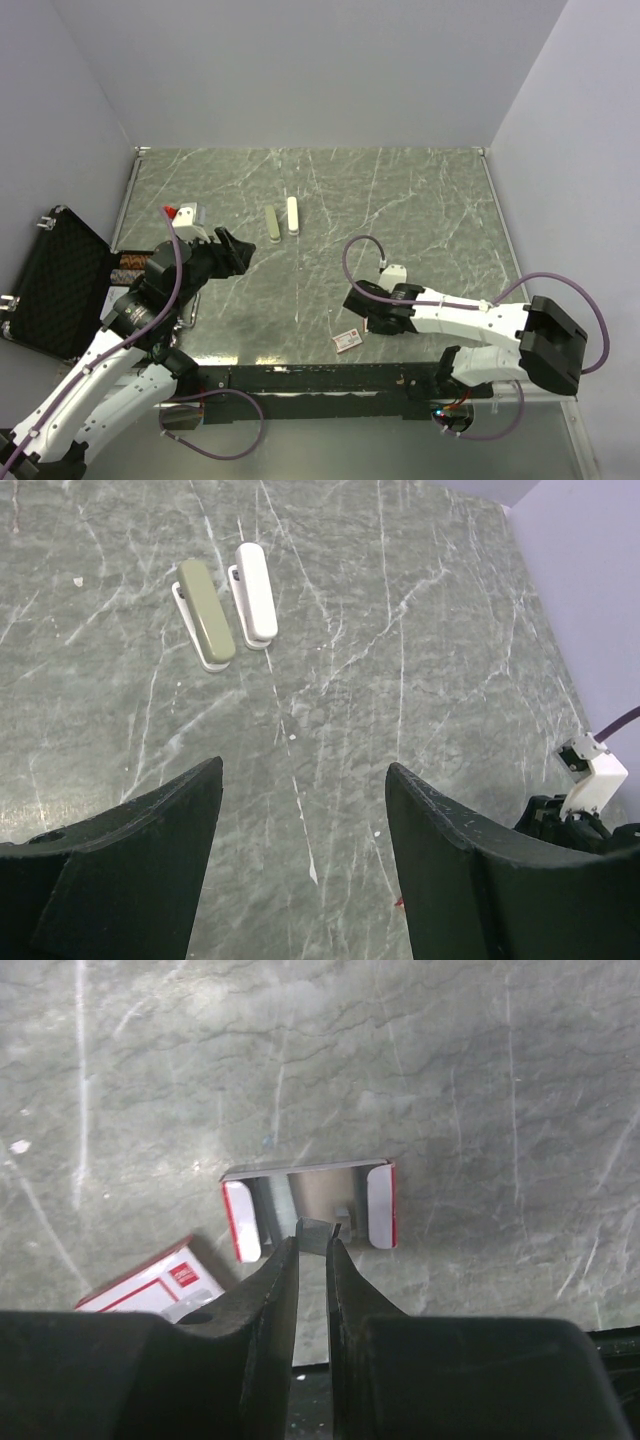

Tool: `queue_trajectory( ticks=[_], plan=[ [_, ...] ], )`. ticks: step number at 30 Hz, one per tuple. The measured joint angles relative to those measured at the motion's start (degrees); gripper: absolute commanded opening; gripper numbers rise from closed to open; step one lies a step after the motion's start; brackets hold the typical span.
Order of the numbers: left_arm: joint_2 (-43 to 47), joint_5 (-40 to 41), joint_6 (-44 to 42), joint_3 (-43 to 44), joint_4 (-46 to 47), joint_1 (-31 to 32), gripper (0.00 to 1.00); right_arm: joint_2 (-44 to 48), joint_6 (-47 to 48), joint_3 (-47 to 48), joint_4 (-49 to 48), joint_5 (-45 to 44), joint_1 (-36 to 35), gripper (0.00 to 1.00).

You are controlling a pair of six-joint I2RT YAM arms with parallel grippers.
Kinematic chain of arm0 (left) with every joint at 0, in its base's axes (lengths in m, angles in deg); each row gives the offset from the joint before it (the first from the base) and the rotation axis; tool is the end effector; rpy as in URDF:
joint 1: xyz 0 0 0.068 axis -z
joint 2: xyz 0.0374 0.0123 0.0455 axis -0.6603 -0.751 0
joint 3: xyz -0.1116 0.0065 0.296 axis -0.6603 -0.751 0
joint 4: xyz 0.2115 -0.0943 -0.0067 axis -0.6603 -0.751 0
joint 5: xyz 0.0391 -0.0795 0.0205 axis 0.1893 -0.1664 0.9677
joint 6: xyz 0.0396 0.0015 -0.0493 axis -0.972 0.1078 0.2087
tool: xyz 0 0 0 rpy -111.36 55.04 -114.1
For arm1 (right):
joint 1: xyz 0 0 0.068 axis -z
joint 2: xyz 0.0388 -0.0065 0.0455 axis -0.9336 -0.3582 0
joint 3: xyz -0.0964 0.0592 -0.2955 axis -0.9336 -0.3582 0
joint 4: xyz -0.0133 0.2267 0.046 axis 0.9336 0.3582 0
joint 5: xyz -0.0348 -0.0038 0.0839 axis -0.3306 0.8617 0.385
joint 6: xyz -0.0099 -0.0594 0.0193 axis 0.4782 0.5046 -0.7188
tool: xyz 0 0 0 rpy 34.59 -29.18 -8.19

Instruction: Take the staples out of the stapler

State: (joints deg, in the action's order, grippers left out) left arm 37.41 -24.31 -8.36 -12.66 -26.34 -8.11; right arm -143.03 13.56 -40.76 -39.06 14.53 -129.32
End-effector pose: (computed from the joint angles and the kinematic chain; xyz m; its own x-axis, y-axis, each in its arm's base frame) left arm 0.0806 -0.0428 0.3476 -0.4152 -0.3700 -0.8311 0.2107 0.8496 -0.4835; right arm 0.0931 0.1228 0.2280 -0.8822 0.1148 -0.4567 0.1162 0.9929 0.0250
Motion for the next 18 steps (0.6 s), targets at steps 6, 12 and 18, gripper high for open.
queue_trajectory(
  ticks=[6,12,18],
  plan=[
    [0.0,0.0,0.0,0.0,0.0,0.0,0.71,-2.2,0.5,-0.3,-1.5,0.4,1.0,0.18],
    [0.0,0.0,0.0,0.0,0.0,0.0,0.71,-2.4,1.4,-1.6,-3.4,1.2,2.4,0.19],
    [-0.3,0.0,0.0,0.0,0.0,0.0,0.71,-2.4,2.1,-2.2,-4.6,1.7,3.4,0.25]
  ],
)
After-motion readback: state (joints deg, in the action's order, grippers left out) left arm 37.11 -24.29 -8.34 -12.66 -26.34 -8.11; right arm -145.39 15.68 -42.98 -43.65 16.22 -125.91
